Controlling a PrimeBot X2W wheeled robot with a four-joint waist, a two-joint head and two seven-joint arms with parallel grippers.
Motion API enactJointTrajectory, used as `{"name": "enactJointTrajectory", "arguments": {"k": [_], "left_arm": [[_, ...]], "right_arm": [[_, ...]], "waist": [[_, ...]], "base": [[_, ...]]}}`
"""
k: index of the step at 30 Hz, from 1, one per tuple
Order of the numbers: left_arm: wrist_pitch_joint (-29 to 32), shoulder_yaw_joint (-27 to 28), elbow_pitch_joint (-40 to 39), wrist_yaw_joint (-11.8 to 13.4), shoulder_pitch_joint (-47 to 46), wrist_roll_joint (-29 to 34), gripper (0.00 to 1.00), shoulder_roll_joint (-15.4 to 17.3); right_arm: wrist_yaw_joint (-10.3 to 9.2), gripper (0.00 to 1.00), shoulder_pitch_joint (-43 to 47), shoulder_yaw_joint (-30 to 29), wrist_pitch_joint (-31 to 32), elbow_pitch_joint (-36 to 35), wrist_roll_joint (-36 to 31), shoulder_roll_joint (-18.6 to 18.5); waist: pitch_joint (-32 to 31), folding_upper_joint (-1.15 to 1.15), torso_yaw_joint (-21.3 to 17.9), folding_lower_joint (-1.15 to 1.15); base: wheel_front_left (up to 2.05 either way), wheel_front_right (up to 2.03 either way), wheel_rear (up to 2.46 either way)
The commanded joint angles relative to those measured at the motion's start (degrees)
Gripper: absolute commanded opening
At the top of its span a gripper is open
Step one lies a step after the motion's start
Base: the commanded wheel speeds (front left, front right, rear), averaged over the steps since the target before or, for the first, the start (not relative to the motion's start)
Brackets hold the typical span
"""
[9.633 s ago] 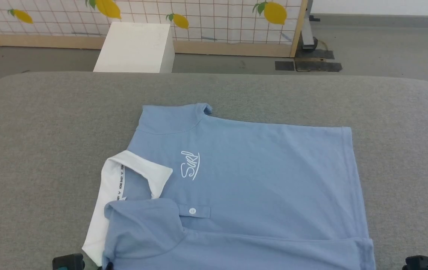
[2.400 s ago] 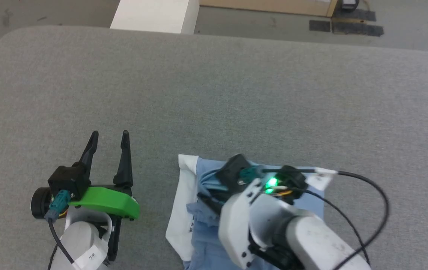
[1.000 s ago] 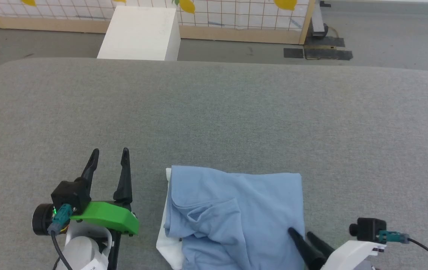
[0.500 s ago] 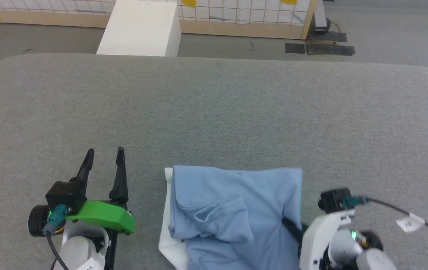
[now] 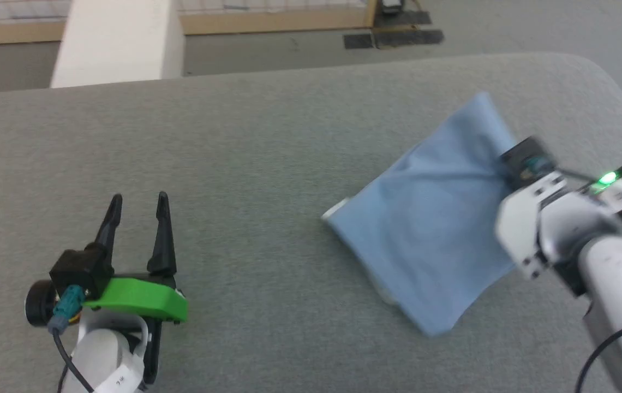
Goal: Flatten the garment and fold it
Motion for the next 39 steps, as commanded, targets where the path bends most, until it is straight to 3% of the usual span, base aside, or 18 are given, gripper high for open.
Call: {"name": "enactJointTrajectory", "arguments": {"k": [1, 6, 12, 26, 27, 28, 34, 39], "left_arm": [[-0.2, -0.1, -0.5, 0.0, -1.2, 0.6, 1.00, 0.6], [-0.2, -0.4, -1.9, -0.2, -3.3, 1.4, 1.00, 2.5], [0.7, -1.5, -3.3, -0.3, -5.4, 2.1, 1.00, 4.4], [3.5, -2.6, -7.0, -0.4, -7.9, 2.1, 1.00, 7.2], [3.4, -2.7, -6.8, -0.3, -7.8, 1.9, 1.00, 7.1], [3.2, -2.8, -6.4, -0.2, -7.6, 1.8, 1.00, 6.8], [1.4, -4.5, -2.4, 0.0, -6.8, 0.8, 1.00, 4.1], [0.2, -6.2, 1.8, 0.1, -5.8, -0.1, 1.00, 1.6]], "right_arm": [[-0.11, 0.00, -1.8, -1.7, -0.5, 1.2, -0.5, -0.5], [-0.11, 0.00, -6.4, -10.3, -3.7, 7.5, -2.8, -0.1], [-0.11, 0.00, -10.8, -21.5, -9.3, 14.7, -7.6, 2.3], [-0.11, 0.02, -18.4, -41.7, -19.5, 24.1, -22.6, 8.1], [-0.11, 0.46, -18.5, -42.5, -20.3, 24.5, -23.2, 8.4], [-0.11, 1.00, -18.6, -43.3, -21.2, 25.0, -23.7, 8.7], [-0.11, 1.00, -16.3, -46.7, -27.5, 26.2, -21.6, 8.9], [-0.11, 1.00, -9.8, -44.5, -34.8, 23.8, -13.1, 8.7]], "waist": [[4.5, 0.37, -5.2, 0.00], [8.8, 0.37, -9.4, 0.00], [13.0, 0.37, -11.6, 0.00], [18.4, 0.37, -8.9, 0.00], [18.1, 0.37, -8.5, 0.00], [17.5, 0.37, -8.0, 0.00], [11.4, 0.37, -3.6, 0.00], [4.7, 0.37, 1.0, 0.00]], "base": [[0.00, 0.00, 0.00], [0.00, 0.00, 0.00], [0.00, 0.00, 0.00], [0.00, 0.00, 0.00], [0.00, 0.00, 0.00], [0.00, 0.00, 0.00], [0.00, 0.00, 0.00], [0.00, 0.00, 0.00]]}}
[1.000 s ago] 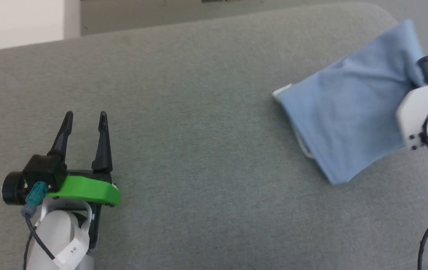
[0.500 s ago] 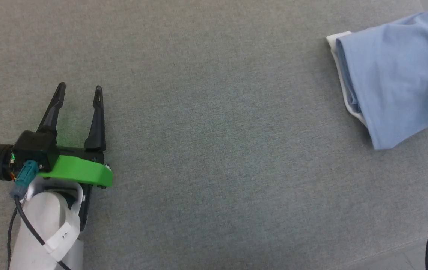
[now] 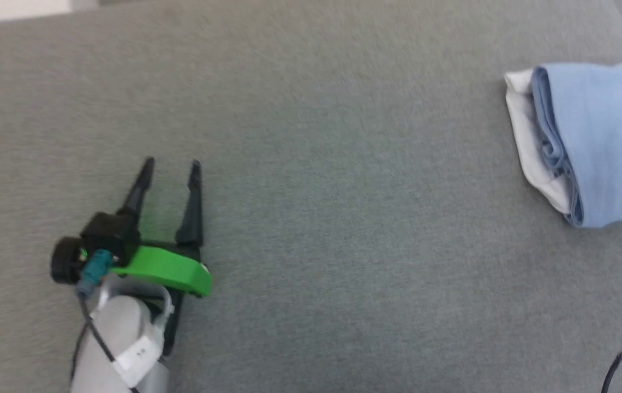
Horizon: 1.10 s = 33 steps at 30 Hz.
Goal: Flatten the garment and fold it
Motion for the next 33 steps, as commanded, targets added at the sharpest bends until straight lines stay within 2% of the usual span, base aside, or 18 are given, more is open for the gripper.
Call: {"name": "enactJointTrajectory", "arguments": {"k": [1, 5, 8, 18, 25, 33], "left_arm": [[-0.4, -0.2, 0.7, 0.2, 0.8, -0.2, 1.00, -0.4], [-0.7, -1.2, 3.0, 0.4, 1.9, -0.7, 1.00, -1.5], [-0.7, -1.1, 3.1, 0.7, 3.0, -1.1, 1.00, -2.0], [-0.7, -0.9, 3.8, 0.7, 7.8, -3.0, 1.00, -2.9], [-0.7, -1.0, 4.1, 0.5, 9.6, -2.9, 1.00, -3.0], [-0.7, -1.1, 2.8, 0.4, 11.7, -2.3, 1.00, -3.2]], "right_arm": [[-0.10, 1.00, 2.6, 1.0, -1.3, -1.2, 2.2, 0.0], [-0.10, 1.00, 10.4, 5.1, -3.7, -6.3, 9.9, 0.0], [-0.10, 1.00, 16.5, 7.8, -4.3, -11.8, 14.1, 1.4], [-0.10, 1.00, 32.4, 16.4, -6.9, -27.7, 19.7, 7.1], [-0.10, 1.00, 38.0, 19.6, -10.3, -29.9, 21.5, 8.3], [-0.10, 1.00, 40.7, 21.3, -13.2, -27.4, 24.2, 8.4]], "waist": [[-8.7, 0.37, 7.5, -0.01], [-13.1, 0.37, 10.8, -0.01], [-15.8, 0.37, 12.8, -0.01], [-20.8, 0.37, 16.4, -0.01], [-21.5, 0.37, 17.7, -0.01], [-22.2, 0.37, 18.7, -0.01]], "base": [[0.00, 0.00, 0.00], [0.00, 0.00, 0.00], [0.00, 0.00, 0.00], [0.00, 0.00, 0.00], [0.00, 0.00, 0.00], [0.00, 0.00, 0.00]]}}
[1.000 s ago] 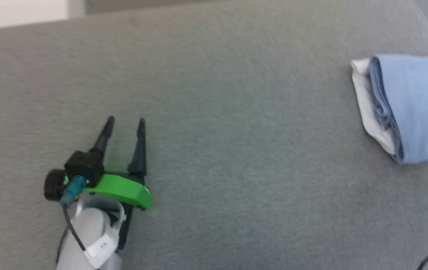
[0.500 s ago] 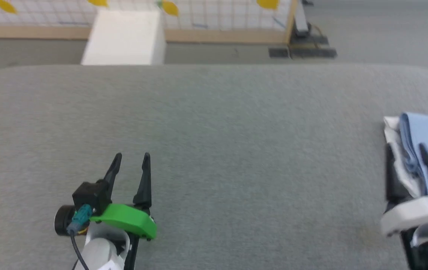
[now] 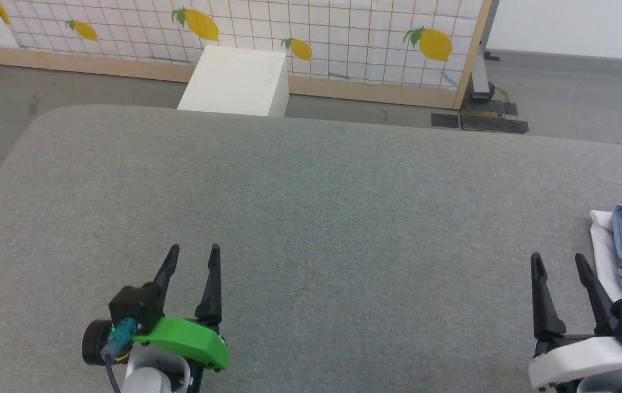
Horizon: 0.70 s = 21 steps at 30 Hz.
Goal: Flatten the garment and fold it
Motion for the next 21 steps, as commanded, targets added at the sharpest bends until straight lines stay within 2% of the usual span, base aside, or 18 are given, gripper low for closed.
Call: {"name": "enactJointTrajectory", "arguments": {"k": [1, 6, 7, 21], "left_arm": [[-0.3, 0.0, -0.4, -0.1, 0.9, 0.6, 1.00, -0.3], [-0.3, 0.0, -0.9, 0.1, 1.5, 0.3, 1.00, -0.4], [0.1, -0.1, -0.7, 0.0, 0.8, 0.0, 0.00, -0.2], [0.6, 0.0, -1.2, 0.2, 0.9, 0.4, 0.00, -0.2]], "right_arm": [[-0.08, 1.00, 0.8, 0.2, -0.4, 0.3, 0.4, 0.1], [-0.08, 1.00, 1.4, 0.4, -0.7, 0.5, 0.7, 0.1], [0.01, 0.00, 0.7, 0.3, -0.2, 0.4, 0.1, 0.0], [0.01, 0.00, 0.5, 0.6, 0.2, 0.4, -0.2, 0.0]], "waist": [[-0.4, 0.37, 0.4, 0.01], [-0.3, 0.37, 1.2, 0.01], [-0.1, 0.00, 1.4, 0.01], [-0.2, 0.02, 1.0, 0.01]], "base": [[0.00, 0.00, 0.00], [0.00, 0.00, 0.00], [0.00, 0.00, 0.00], [0.00, 0.00, 0.00]]}}
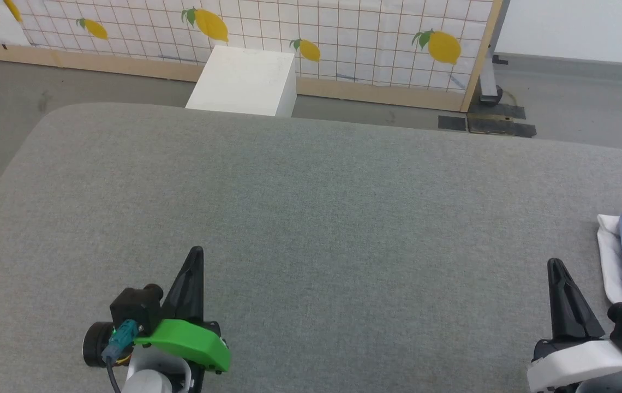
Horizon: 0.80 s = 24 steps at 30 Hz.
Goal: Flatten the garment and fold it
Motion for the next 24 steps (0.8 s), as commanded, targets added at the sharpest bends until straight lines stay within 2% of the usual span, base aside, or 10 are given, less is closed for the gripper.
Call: {"name": "enactJointTrajectory", "arguments": {"k": [1, 24], "left_arm": [[0.2, 0.2, -0.5, 0.3, 0.2, 0.6, 0.00, 0.0], [3.6, 1.2, -3.6, 1.7, 1.3, 3.2, 0.00, -0.1]], "right_arm": [[0.00, 0.00, -0.2, 0.3, 0.2, -0.1, -0.3, 0.0], [-0.02, 0.00, -1.4, 1.8, 2.4, -0.5, -2.1, 0.0]], "waist": [[0.0, 0.02, -0.1, 0.00], [-0.2, 0.10, -2.0, 0.00]], "base": [[0.00, 0.00, 0.00], [0.00, 0.00, 0.00]]}}
